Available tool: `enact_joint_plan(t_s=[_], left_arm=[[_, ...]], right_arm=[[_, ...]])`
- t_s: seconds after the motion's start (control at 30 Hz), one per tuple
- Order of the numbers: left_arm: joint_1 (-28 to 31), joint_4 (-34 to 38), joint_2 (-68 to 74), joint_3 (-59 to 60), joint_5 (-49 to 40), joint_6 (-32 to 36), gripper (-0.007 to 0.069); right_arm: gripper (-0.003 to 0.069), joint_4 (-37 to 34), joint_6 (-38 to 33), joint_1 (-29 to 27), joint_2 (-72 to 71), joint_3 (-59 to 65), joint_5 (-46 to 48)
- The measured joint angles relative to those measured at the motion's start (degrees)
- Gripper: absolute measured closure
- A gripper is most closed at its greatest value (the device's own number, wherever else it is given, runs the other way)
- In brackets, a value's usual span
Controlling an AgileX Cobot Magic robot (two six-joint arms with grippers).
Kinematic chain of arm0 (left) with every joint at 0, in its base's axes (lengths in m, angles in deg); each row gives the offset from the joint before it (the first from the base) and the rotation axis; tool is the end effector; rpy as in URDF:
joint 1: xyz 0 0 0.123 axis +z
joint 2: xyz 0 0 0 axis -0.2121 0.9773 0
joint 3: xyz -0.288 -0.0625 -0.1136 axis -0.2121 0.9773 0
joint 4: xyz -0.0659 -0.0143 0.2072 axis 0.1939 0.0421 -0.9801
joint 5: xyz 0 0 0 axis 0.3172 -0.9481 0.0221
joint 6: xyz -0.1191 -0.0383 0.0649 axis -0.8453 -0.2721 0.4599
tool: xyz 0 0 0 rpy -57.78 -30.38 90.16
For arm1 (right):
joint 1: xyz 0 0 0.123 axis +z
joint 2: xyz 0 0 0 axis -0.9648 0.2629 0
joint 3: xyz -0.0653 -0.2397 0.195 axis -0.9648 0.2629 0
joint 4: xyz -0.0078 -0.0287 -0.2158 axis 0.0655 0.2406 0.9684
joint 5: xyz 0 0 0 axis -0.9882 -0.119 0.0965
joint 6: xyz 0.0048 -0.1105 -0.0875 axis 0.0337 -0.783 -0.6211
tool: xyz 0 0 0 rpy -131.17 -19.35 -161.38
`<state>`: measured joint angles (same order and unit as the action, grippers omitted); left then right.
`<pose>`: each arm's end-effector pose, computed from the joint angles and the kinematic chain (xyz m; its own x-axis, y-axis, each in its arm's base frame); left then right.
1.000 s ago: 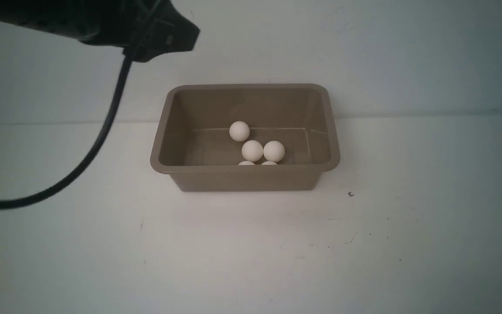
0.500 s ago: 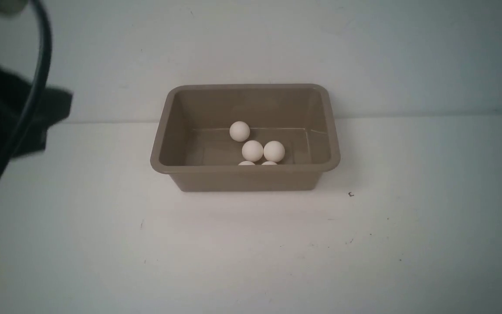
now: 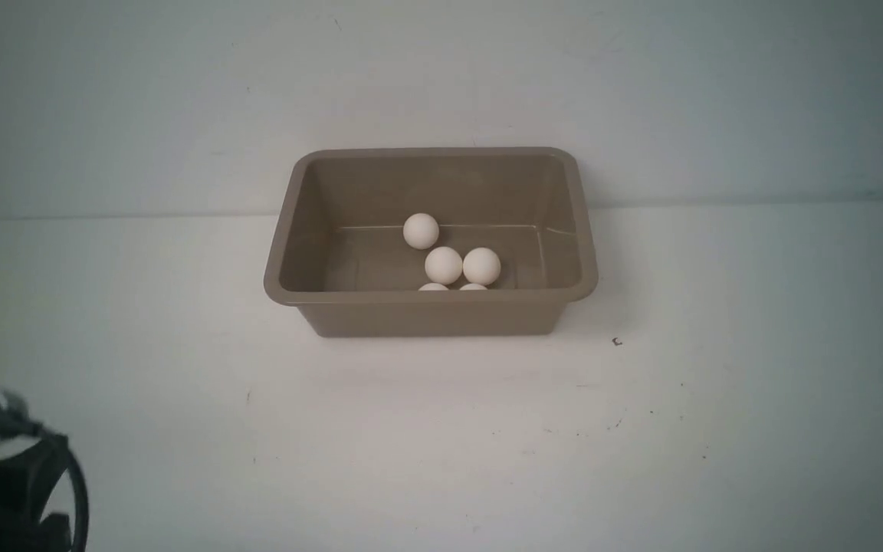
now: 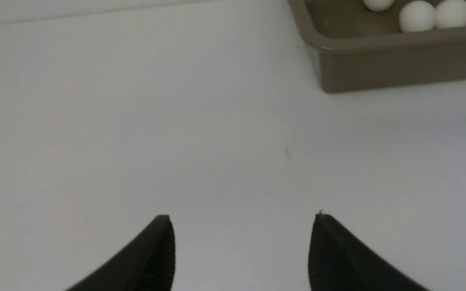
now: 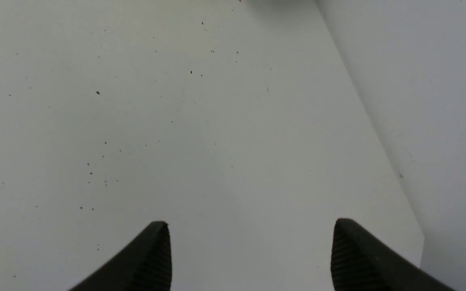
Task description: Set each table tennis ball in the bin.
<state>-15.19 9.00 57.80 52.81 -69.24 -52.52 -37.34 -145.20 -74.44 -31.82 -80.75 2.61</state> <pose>0.0896 -0.0066 0.2376 -0.4570 0.0032 -0.8894 0.0547 0.9982 -0.0245 0.0151 0.0232 0.1401 -0.1181 -0.8715 -0.4761 -0.5306 0.4606 -0.7116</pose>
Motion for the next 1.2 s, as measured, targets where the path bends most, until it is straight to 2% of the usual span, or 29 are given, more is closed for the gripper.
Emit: enact_joint_plan(t_s=[0.2,0.33,0.67,1.2], left_arm=[[4.1,0.0,-9.4,8.8,1.4,0.2,0.0220],[6.0,0.0,-14.8,12.3,-1.0,0.4,0.0220],[6.2,0.0,-22.7,12.8,-5.4,0.7,0.0220],[6.2,2.0,-30.3,16.7,-5.3,1.7,0.0220]], right_arm=[[0.0176,0.0,0.0,0.0,0.0,0.0,0.0],[0.0176,0.0,0.0,0.0,0.0,0.0,0.0],[0.0176,0.0,0.0,0.0,0.0,0.0,0.1],[0.0176,0.0,0.0,0.0,0.0,0.0,0.1]])
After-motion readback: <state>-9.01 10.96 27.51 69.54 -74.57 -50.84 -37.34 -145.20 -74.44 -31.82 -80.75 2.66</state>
